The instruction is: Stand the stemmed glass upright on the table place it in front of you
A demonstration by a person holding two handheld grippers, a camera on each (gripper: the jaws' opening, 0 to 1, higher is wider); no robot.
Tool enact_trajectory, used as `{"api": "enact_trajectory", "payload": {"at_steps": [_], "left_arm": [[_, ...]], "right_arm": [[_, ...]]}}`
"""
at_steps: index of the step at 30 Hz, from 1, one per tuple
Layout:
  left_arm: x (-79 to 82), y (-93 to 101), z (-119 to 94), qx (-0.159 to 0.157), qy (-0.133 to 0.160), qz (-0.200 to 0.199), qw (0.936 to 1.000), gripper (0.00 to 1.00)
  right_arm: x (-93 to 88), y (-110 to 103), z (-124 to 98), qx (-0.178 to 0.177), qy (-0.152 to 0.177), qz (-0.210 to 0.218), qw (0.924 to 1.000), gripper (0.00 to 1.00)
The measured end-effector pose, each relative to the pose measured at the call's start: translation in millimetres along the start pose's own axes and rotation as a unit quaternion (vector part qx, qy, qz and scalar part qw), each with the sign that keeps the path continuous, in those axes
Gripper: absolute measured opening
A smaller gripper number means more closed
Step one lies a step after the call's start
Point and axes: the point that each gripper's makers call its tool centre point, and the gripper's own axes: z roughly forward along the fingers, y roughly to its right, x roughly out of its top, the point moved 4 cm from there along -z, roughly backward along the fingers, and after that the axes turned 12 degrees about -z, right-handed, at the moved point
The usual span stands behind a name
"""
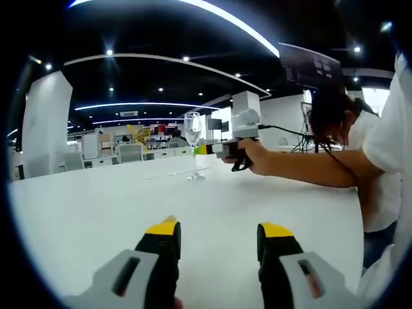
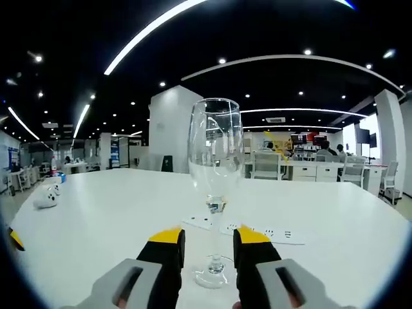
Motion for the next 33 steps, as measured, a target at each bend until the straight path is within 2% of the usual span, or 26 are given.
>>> {"api": "enact_trajectory", "payload": {"at_steps": [5, 20, 24, 29, 33], "left_arm": [[0.9, -0.1, -1.1, -0.001, 0.003, 0.000, 1.0000, 0.48], [0.0, 1.2, -1.8, -0.011, 0.006, 0.003, 0.9999, 0.47], [0.1, 1.3, -1.3, -0.011, 0.006, 0.003, 0.9999, 0.47], [0.1, 0.1, -0.9, -0.009, 0.006, 0.002, 0.9999, 0.47], [0.2, -0.7, -1.1, -0.007, 0.007, 0.001, 1.0000, 0.47]], "right_arm": [[3.1, 1.2, -12.3, -0.004, 0.000, -0.001, 1.0000, 0.33], [4.4, -8.8, -80.4, -0.019, 0.005, 0.005, 0.9998, 0.32], [9.2, -9.0, -99.2, -0.024, 0.016, 0.009, 0.9995, 0.32], [11.4, -12.2, -113.8, -0.027, 0.019, 0.006, 0.9994, 0.32], [13.0, -21.1, -132.3, -0.025, 0.023, -0.001, 0.9994, 0.32]]}}
